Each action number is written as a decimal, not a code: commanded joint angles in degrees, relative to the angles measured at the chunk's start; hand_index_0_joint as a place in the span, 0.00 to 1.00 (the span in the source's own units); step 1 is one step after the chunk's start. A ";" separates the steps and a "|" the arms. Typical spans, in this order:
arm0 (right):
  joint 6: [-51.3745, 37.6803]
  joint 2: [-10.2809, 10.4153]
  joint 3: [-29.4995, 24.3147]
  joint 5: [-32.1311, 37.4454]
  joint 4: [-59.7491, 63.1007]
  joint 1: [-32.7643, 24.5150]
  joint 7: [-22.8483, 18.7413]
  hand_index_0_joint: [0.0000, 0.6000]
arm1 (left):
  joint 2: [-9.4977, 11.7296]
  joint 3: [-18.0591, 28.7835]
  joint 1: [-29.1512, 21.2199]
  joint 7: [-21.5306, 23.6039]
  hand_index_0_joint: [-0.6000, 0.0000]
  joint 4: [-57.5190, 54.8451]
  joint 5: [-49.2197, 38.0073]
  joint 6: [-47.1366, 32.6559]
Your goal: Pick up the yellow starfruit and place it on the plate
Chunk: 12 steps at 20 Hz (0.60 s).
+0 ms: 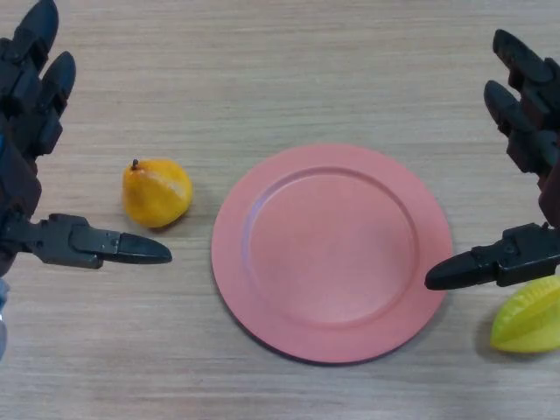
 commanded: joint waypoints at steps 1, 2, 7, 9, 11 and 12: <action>-4.45 -1.83 -3.21 1.60 -3.61 -1.55 -0.42 0.00 | 1.72 2.35 -1.18 0.92 1.00 -3.41 1.02 -4.71; -4.09 -1.85 -3.31 1.67 -3.71 -1.72 -0.46 0.00 | 1.73 2.54 -1.17 0.87 1.00 -3.57 0.76 -4.47; -3.53 -1.87 -3.25 1.53 -4.01 -1.92 -0.77 0.00 | 1.98 3.06 -1.60 1.56 1.00 -4.15 -1.78 -4.04; -4.52 -2.10 -3.31 0.80 -3.81 -1.73 -0.36 0.00 | 2.08 3.03 -1.68 1.68 1.00 -4.23 -2.01 -4.15; -8.00 -3.04 -3.54 -2.54 -1.97 -0.78 3.01 0.00 | 2.10 3.10 -1.53 1.46 1.00 -3.84 -1.95 -4.42; -9.74 -3.19 -3.75 -3.70 -1.33 0.02 4.50 0.00 | 2.04 3.12 -1.38 1.31 1.00 -3.79 -2.03 -4.53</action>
